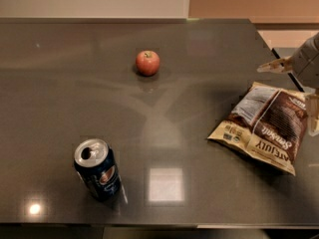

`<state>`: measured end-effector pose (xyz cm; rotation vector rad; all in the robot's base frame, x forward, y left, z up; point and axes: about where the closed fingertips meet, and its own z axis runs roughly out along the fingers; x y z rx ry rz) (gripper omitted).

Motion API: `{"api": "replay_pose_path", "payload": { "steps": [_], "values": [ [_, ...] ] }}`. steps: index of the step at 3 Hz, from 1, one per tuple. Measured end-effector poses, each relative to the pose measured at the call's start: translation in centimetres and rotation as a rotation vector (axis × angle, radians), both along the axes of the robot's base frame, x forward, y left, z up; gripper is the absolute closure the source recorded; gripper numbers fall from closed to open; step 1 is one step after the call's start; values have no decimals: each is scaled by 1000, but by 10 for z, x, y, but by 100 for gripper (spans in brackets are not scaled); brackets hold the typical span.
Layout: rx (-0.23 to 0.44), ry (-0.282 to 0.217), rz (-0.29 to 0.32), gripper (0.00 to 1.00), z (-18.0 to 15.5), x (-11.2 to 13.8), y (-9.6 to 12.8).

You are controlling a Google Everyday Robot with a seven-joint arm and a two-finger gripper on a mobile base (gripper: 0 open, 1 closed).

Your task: Move brown chip bag near pepsi can

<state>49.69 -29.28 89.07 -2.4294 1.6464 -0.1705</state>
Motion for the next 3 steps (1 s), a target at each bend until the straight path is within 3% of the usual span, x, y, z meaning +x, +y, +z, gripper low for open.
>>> {"api": "replay_pose_path", "payload": {
  "steps": [3],
  "values": [
    [-79, 102, 120, 0, -35, -2, -6]
  ]
}}
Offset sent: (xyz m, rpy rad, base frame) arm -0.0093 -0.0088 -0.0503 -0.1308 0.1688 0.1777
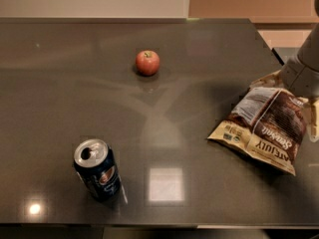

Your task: Move brown chip bag near pepsi can

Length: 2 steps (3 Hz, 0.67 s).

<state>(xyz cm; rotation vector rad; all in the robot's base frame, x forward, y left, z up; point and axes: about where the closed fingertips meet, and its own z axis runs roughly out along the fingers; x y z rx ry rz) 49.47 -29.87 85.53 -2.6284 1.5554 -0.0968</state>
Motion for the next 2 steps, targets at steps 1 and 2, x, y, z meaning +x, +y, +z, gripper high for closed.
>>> {"api": "replay_pose_path", "payload": {
  "steps": [1, 2],
  "values": [
    [-21, 20, 33, 0, -10, -3, 0],
    [-27, 22, 42, 13, -17, -3, 1]
  ]
}}
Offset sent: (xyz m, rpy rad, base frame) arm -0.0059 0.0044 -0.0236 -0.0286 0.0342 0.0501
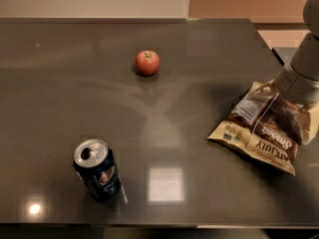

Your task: Move brown chip bag near pepsi can

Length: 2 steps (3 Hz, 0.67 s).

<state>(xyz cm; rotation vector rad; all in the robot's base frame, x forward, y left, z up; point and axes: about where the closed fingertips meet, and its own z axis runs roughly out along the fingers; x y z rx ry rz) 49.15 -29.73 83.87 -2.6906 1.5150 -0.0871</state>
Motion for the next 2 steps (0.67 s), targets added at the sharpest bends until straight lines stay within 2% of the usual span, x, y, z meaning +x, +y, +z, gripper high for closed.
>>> {"api": "replay_pose_path", "payload": {
  "steps": [2],
  "values": [
    [-1, -29, -21, 61, 5, 6, -3]
  ]
}}
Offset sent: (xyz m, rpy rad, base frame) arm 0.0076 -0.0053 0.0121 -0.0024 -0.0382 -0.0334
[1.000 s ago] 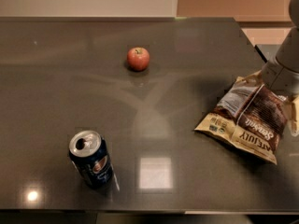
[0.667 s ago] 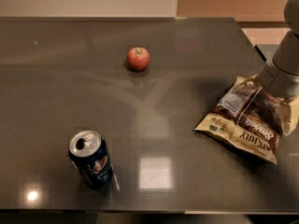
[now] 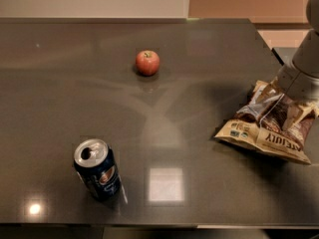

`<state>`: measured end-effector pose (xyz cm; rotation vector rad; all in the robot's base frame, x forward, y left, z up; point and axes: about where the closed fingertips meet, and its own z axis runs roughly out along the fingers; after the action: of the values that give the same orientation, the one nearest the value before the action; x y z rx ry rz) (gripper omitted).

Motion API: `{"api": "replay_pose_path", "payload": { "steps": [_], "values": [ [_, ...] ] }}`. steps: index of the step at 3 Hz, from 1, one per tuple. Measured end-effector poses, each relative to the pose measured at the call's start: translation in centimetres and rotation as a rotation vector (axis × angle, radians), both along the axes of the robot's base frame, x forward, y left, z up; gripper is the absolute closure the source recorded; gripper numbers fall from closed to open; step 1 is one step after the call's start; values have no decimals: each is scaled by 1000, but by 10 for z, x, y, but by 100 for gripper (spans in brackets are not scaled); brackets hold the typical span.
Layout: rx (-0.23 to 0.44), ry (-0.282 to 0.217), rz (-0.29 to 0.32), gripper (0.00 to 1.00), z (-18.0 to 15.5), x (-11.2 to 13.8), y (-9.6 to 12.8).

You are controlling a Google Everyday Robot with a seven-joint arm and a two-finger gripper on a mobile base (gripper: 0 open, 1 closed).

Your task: Move brown chip bag near pepsi can

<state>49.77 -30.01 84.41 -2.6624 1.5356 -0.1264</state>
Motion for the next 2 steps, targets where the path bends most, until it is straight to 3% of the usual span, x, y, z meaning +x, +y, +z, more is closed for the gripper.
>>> {"api": "replay_pose_path", "payload": {
  "steps": [1, 2],
  "values": [
    [25, -38, 8, 84, 20, 1, 9],
    [77, -90, 54, 100, 52, -7, 30]
  ]
}}
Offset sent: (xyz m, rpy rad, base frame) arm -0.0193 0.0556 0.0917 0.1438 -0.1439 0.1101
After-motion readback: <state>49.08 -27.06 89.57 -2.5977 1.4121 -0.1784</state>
